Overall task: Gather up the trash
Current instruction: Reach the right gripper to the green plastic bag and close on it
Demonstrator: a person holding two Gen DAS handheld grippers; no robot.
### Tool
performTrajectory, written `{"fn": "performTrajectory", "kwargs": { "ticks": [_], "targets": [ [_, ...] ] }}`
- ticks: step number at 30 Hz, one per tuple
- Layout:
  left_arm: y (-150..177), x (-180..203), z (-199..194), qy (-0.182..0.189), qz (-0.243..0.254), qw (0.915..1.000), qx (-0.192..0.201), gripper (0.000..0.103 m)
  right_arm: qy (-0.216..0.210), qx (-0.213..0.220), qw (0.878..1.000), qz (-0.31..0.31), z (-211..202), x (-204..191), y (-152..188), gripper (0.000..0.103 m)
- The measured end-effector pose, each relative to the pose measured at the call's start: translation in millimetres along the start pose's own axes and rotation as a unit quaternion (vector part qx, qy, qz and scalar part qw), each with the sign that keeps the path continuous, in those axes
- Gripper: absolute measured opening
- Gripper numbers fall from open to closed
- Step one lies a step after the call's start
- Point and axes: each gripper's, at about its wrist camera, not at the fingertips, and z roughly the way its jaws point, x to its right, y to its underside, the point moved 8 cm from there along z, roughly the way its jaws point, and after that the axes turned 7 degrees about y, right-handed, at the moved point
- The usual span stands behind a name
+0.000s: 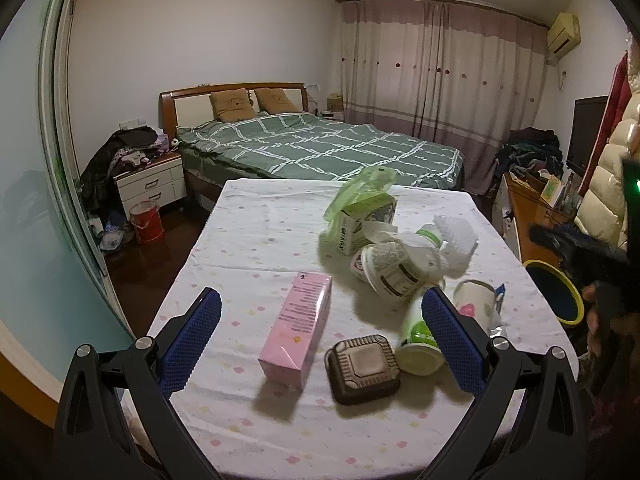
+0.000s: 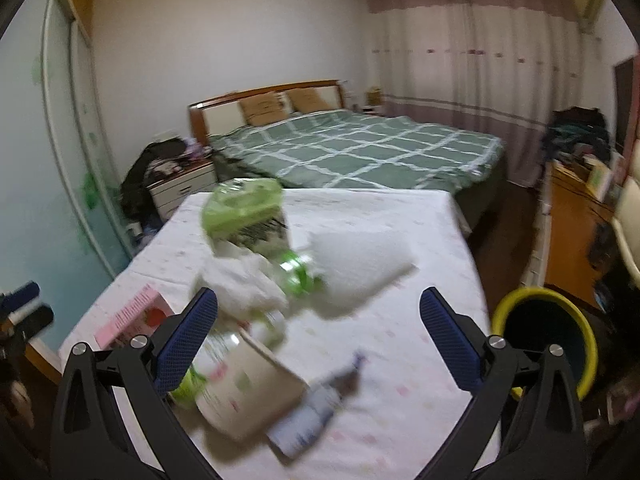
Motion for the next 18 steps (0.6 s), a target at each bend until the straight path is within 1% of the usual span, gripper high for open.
{"fn": "performTrajectory", "kwargs": {
  "ticks": [3,8,11,13,16,17,18],
  "targets": [
    [-3,-7,8,-0.005,0.0,1.0,-0.002,0.099,-0.034,-0.014,0.999,-0.01,26,-24,-22,0.097],
    [-8,-13,23,-0.004,0.002,1.0,-0.008,0.099,-0.063,-0.038,0.997,-0.019,74,-60,-57,0.097],
    [-9,-16,31,-0.009,0.005,0.9999,-0.009,0.099,-0.077,-0.06,0.995,-0.008,104,-80,-78,0.097],
    [-10,-17,36,-0.007,0.003,0.9999,-0.012,0.099,-0.071,-0.085,0.994,0.002,128,-93,-89,0.097],
    [-10,-19,40,-0.004,0.0,0.9999,-0.014,0.099,-0.081,-0.12,0.989,0.022,152,-107,-92,0.097],
    [-10,-20,41,-0.003,0.0,0.9999,-0.014,0.099,-0.075,-0.136,0.987,0.029,163,-112,-92,0.097],
    [-9,-21,42,-0.002,0.0,0.9999,-0.015,0.099,-0.073,-0.142,0.987,0.033,167,-115,-92,0.097]
  ]
}}
